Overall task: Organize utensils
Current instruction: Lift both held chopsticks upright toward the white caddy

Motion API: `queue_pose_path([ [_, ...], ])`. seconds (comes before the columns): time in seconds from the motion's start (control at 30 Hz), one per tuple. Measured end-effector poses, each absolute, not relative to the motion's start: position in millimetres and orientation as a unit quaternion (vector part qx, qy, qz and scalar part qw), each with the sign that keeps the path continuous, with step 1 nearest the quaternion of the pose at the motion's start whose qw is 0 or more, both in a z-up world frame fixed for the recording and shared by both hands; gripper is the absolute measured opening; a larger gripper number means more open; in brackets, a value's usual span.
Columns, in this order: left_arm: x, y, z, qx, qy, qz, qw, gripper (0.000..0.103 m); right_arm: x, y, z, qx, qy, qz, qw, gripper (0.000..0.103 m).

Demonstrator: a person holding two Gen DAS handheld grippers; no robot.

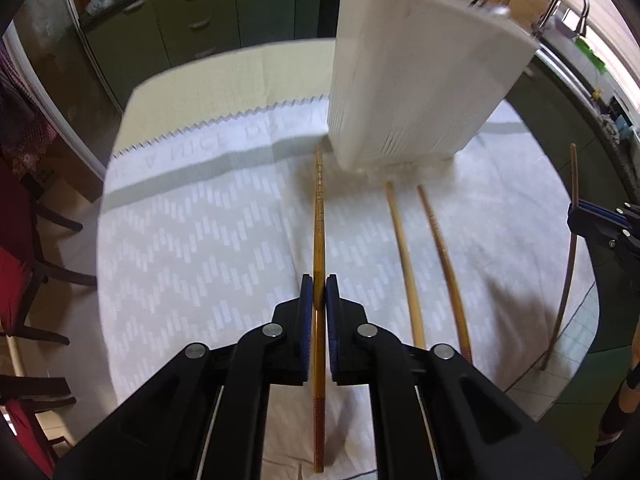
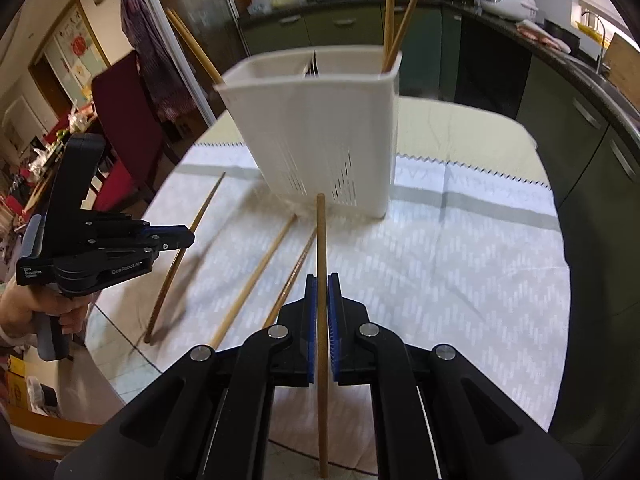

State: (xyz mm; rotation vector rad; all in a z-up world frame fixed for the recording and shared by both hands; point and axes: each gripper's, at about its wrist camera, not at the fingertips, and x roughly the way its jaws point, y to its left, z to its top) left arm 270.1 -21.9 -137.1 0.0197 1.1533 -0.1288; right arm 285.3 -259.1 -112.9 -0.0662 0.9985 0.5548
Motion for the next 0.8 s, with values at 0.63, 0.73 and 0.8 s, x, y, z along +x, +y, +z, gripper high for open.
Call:
queue_pose_path([
  [0.63, 220.4, -26.5, -73.4, 0.004, 0.484, -0.081, 0.871, 0.007, 248.0, -278.6, -77.6, -0.018, 0.428, 0.271, 0.862, 0.006],
  [0.73, 217.1, -28.5, -69.6, 0.007, 0.479, -0.081, 0.874, 0.007, 246.2, -280.2, -76.2, -0.016, 0.425, 0.273, 0.863, 0.006],
  [0.8, 216.0, -30.0, -68.6, 0.006, 0.478, -0.083, 0.875, 0.007, 244.4, -281.6, -73.2, -0.014, 0.422, 0.274, 0.864, 0.006],
])
